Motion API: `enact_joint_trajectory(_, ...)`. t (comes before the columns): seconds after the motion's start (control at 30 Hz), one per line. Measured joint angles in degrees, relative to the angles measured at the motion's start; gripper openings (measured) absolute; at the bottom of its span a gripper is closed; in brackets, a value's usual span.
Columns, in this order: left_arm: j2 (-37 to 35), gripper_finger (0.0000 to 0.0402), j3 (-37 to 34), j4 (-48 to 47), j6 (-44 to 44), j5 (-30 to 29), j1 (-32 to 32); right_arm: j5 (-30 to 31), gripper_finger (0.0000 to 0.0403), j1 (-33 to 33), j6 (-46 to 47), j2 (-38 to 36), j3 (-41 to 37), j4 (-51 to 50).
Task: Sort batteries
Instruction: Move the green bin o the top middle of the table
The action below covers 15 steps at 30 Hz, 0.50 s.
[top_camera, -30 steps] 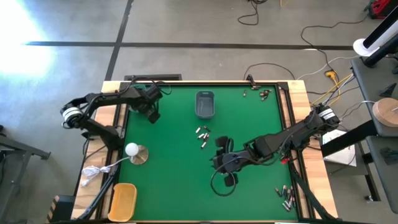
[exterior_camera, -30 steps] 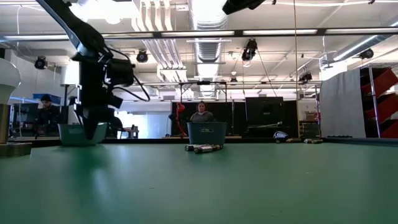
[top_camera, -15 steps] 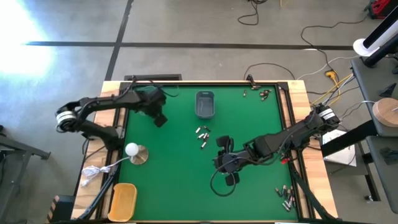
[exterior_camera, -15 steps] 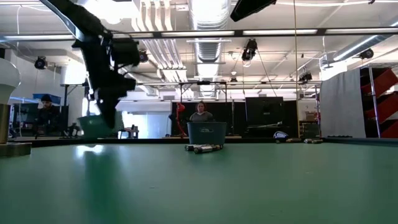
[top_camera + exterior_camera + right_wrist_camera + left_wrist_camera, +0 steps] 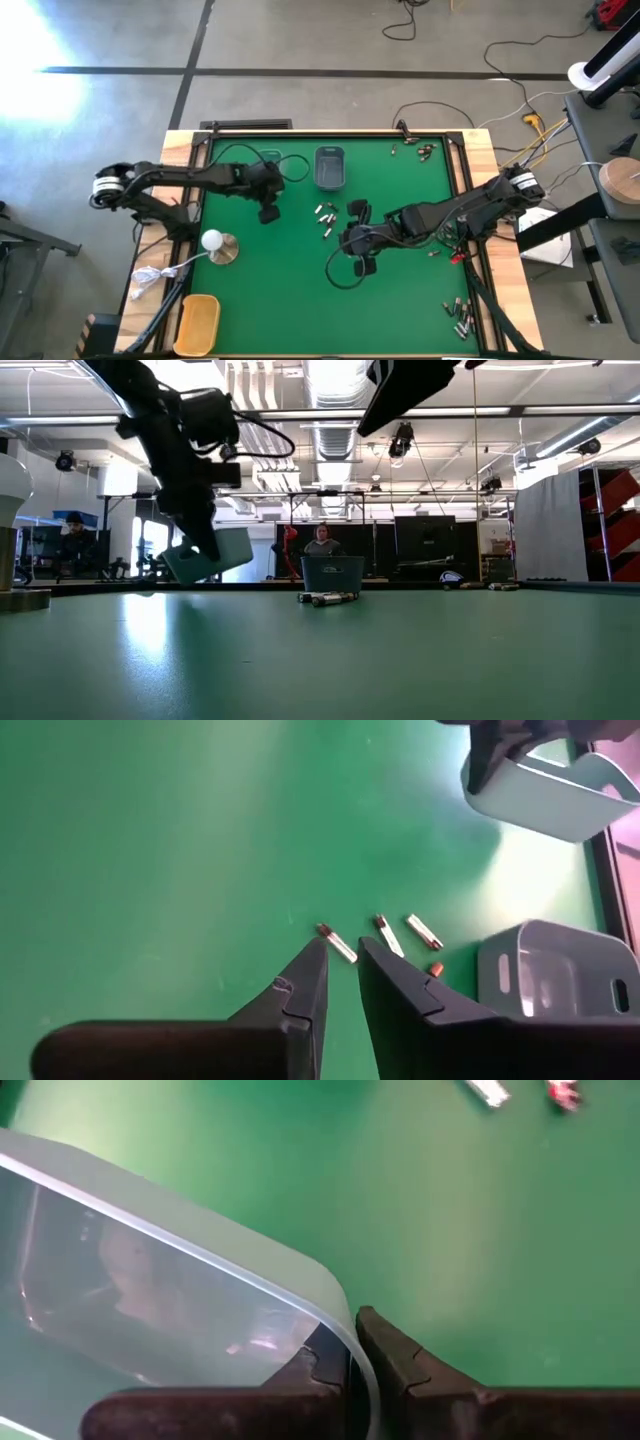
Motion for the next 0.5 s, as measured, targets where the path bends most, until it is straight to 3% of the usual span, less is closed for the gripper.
enact_joint_trajectory(0.3, 11.56, 0.0, 10.32, 0.3, -6.25, 2.64, 1.84, 0.0, 0.0086, -2.48, 2.1, 0.0, -1.85, 1.69)
enact_joint_trajectory(0.5, 19.67, 0.0, 18.94, -5.31, -6.76, 2.8, 2.06, 0.06, 0.0097, -3.1, 3.42, 0.0, -1.84, 1.72)
